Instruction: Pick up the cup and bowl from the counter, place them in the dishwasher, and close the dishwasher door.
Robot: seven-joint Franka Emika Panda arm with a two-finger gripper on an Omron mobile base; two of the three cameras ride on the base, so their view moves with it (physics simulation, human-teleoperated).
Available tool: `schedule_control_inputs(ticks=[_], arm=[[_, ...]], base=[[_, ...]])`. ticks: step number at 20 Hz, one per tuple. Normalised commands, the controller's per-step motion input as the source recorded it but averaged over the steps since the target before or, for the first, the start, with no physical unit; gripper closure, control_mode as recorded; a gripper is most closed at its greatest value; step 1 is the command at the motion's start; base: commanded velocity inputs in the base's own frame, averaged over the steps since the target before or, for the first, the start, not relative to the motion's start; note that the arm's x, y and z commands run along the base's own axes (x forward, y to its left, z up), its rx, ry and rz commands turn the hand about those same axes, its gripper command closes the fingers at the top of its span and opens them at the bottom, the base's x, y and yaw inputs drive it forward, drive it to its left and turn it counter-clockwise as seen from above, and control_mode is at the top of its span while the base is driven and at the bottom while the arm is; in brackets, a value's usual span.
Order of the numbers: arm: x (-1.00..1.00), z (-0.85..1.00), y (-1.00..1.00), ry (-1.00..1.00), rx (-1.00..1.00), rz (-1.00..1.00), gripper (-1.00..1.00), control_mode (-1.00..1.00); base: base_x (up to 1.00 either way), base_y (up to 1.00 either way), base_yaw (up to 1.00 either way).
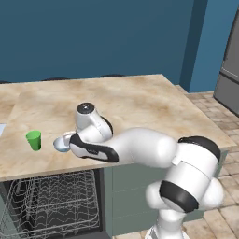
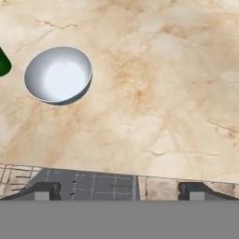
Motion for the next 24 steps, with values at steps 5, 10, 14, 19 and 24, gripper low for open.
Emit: schedule_control_inputs(ticks=[5,10,14,19,24], arm=[[0.18,-0.17,0.06,0.00,0.00,0.00,-1.00,-1.00],[0.23,-0.14,0.08,0.00,0.00,0.00,-1.00,-1.00],[0.23,-0.12,0.10,0.00,0.00,0.00,-1.00,-1.00],[0.26,-0.11,0.13,0.00,0.00,0.00,-1.00,-1.00],[0.26,-0.13,0.14,0.00,0.00,0.00,-1.00,-1.00]], base=[[0.00,0.00,0.00],[0.00,0.00,0.00],[0.00,0.00,0.00],[0.00,0.00,0.00],[0.00,0.00,0.00]])
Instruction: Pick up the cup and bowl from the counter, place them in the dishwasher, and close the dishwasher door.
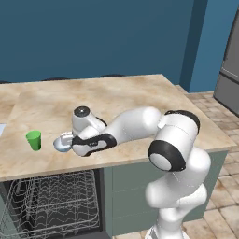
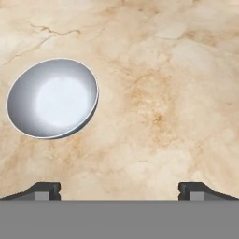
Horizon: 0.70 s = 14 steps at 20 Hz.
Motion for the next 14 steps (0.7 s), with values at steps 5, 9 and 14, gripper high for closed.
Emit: schedule_control_inputs(ticks=[5,9,14], arm=[[0.23,-0.16,0.13,0.00,0.00,0.00,-1.00,-1.00],[0.21,-0.10,0.15,0.00,0.00,0.00,-1.00,-1.00],[0.22,-0.14,0.17,0.00,0.00,0.00,-1.00,-1.00]], base=[[0.00,0.00,0.00],[0.00,0.00,0.00],[0.00,0.00,0.00]])
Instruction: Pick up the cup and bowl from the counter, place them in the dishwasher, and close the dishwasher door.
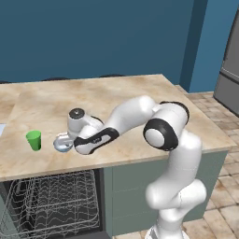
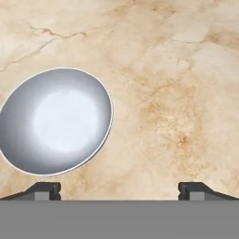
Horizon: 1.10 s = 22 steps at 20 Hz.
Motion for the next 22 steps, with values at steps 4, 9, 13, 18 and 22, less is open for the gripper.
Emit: schedule_control_inputs(ticks=[4,9,13,18,22], arm=[[0.21,-0.21,0.14,0.00,0.00,0.00,-1.00,-1.00],[0.22,-0.14,0.10,0.00,0.00,0.00,-1.00,-1.00],[0.24,-0.06,0.08,0.00,0.00,0.00,-1.00,-1.00],[0.23,-0.10,0.06,0.00,0.00,0.00,-1.00,-1.00],[0.24,-0.18,0.07,0.00,0.00,0.00,-1.00,-1.00]], base=[[0.00,0.00,0.00],[0.00,0.00,0.00],[0.00,0.00,0.00],[0.00,0.00,0.00],[0.00,0.00,0.00]])
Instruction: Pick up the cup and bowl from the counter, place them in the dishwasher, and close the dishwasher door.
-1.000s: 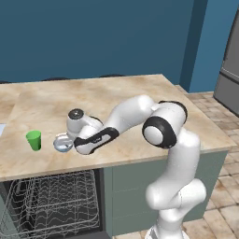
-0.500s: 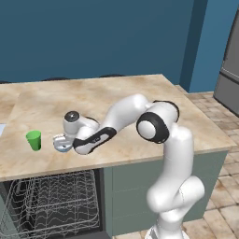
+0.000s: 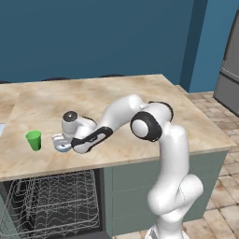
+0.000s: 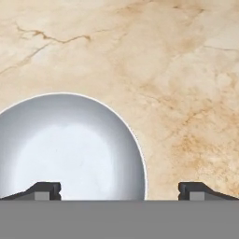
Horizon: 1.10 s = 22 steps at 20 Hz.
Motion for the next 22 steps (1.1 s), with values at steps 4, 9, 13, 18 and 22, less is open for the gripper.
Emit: schedule_control_inputs(ticks=[4,9,13,18,22], arm=[[0.21,-0.25,0.11,0.00,0.00,0.00,1.00,-1.00],[0.13,-0.21,0.11,0.00,0.00,0.00,1.00,-1.00],[0.00,-0.02,0.12,0.00,0.00,0.00,1.00,-1.00],[-0.24,0.00,0.17,-0.06,0.00,0.00,1.00,-1.00],[-0.54,0.00,0.16,-0.14,0.00,0.00,1.00,-1.00]], base=[[0.00,0.00,0.00],[0.00,0.00,0.00],[0.00,0.00,0.00],[0.00,0.00,0.00],[0.00,0.00,0.00]])
